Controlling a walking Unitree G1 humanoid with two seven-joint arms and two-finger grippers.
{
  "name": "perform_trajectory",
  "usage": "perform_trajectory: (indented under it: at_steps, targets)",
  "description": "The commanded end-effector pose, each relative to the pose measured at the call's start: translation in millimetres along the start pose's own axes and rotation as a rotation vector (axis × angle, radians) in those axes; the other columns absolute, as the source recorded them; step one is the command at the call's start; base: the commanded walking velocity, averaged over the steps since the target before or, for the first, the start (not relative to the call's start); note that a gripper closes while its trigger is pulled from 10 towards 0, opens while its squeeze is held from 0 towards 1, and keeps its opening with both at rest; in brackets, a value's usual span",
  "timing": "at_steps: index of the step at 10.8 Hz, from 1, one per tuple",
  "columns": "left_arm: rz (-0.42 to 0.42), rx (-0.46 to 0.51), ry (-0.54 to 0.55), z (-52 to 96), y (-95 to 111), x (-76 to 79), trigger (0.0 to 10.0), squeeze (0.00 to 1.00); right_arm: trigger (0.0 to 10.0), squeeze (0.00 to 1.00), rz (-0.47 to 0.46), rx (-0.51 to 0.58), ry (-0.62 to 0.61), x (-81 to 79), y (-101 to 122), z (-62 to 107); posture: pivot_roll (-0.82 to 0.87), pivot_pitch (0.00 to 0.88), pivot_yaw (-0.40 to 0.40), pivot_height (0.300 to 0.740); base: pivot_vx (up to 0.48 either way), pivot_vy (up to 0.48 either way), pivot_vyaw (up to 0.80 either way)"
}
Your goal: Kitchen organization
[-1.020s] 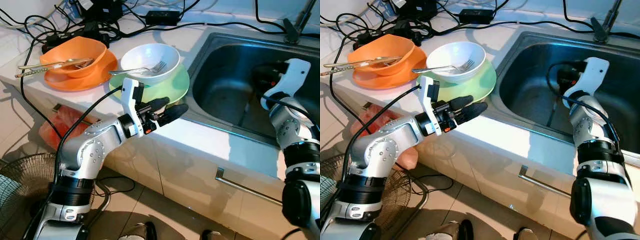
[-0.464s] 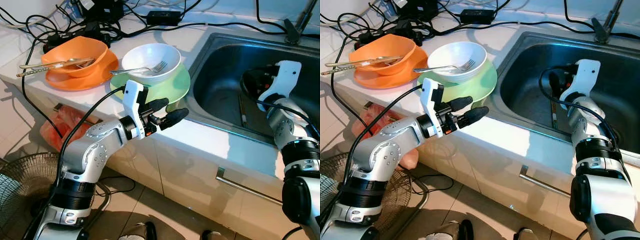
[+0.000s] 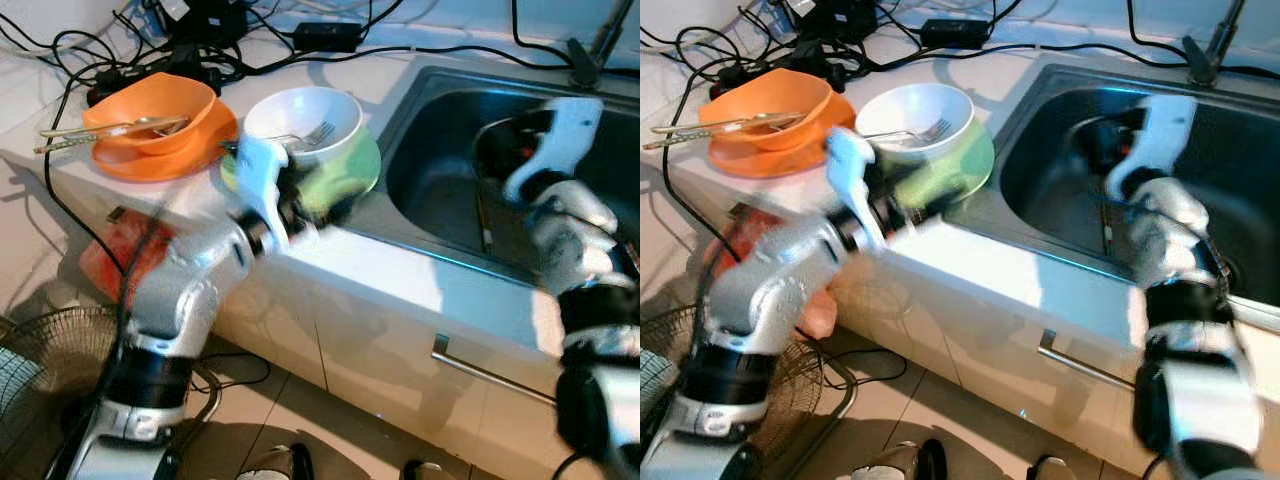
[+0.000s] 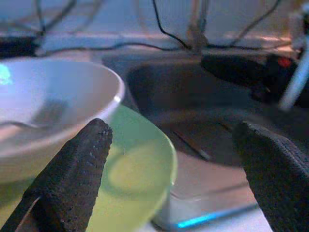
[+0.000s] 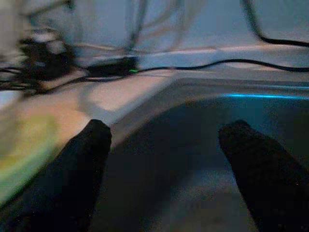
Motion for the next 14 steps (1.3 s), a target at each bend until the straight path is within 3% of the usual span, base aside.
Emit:
perform_trajectory:
  at_steps: [1, 2, 3, 4, 5, 6, 7, 9, 10, 11, 12, 14]
  targets:
    - [-0.04, 0.014, 0.068, 2.8, 6, -14.4, 10.0, 1.0, 10.0, 1.0, 0.01, 0.005, 0.083, -17.0, 0, 1.2, 0.06, 0.122, 0.111, 0.74, 0.0, 0.0, 0.0]
    - [-0.087, 0.045, 0.142, 4.3, 17, -26.7, 10.0, 1.0, 10.0, 1.0, 0.032, 0.009, 0.156, -33.4, 0, 4.6, 0.06, 0.121, 0.114, 0.74, 0.0, 0.0, 0.0]
    - [-0.213, 0.039, 0.27, 5.9, 27, -47.3, 10.0, 1.0, 10.0, 0.0, 0.023, 0.014, 0.205, -46.1, 2, 8.2, 0.07, 0.116, 0.122, 0.74, 0.0, 0.0, 0.0]
    - [-0.274, 0.035, 0.375, 9.5, 33, -65.7, 10.0, 0.91, 10.0, 0.0, 0.013, 0.018, 0.241, -54.5, 4, 11.5, 0.06, 0.114, 0.126, 0.74, 0.0, 0.0, 0.0]
    - [-0.303, 0.042, 0.472, 16.0, 40, -82.1, 10.0, 0.39, 10.0, 0.0, 0.011, 0.024, 0.277, -61.8, 8, 15.9, 0.06, 0.115, 0.126, 0.74, 0.0, 0.0, 0.0]
    - [-0.319, 0.057, 0.526, 20.8, 44, -90.1, 10.0, 0.18, 10.0, 0.0, 0.016, 0.022, 0.283, -63.1, 9, 17.7, 0.06, 0.116, 0.126, 0.74, 0.0, 0.0, 0.0]
    - [-0.268, 0.099, 0.68, 35.9, 46, -110.2, 10.0, 0.0, 10.0, 0.0, 0.024, 0.011, 0.267, -59.2, 9, 20.8, 0.06, 0.116, 0.127, 0.74, 0.0, 0.0, 0.0]
    - [-0.061, 0.087, 0.709, 38.3, 26, -116.1, 10.0, 0.0, 10.0, 0.0, 0.03, 0.01, 0.281, -61.6, 12, 23.2, 0.05, 0.114, 0.127, 0.74, 0.0, 0.0, 0.0]
    - [0.131, 0.081, 0.653, 30.0, 6, -109.4, 10.0, 0.0, 10.0, 0.0, 0.071, -0.01, 0.438, -83.3, 14, 36.1, 0.05, 0.113, 0.128, 0.74, 0.0, 0.0, 0.0]
    - [0.195, 0.084, 0.63, 26.4, 1, -106.2, 10.0, 0.0, 10.0, 0.0, 0.081, -0.036, 0.531, -95.2, 11, 45.8, 0.04, 0.111, 0.129, 0.74, 0.0, 0.0, 0.0]
    - [0.337, 0.11, 0.582, 17.1, -4, -100.9, 10.0, 0.0, 10.0, 0.0, 0.077, -0.093, 0.645, -108.1, 6, 62.3, 0.03, 0.112, 0.129, 0.74, 0.0, 0.0, 0.0]
    - [0.423, 0.154, 0.521, 8.2, -2, -96.9, 10.0, 0.0, 10.0, 0.0, 0.091, -0.126, 0.658, -107.8, 3, 68.5, 0.02, 0.118, 0.133, 0.74, 0.0, 0.0, 0.0]
Point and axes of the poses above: a point about 5 cm out from each wrist's last joint towards the gripper, its own z axis pointing back from the gripper into the wrist, its own y axis along the axis of the wrist's last joint, x = y × z, the point moved 4 cm from there along -z, pointing out of the wrist towards the gripper, and after that the axes turned 6 degrees about -z, right-handed, at the moved point
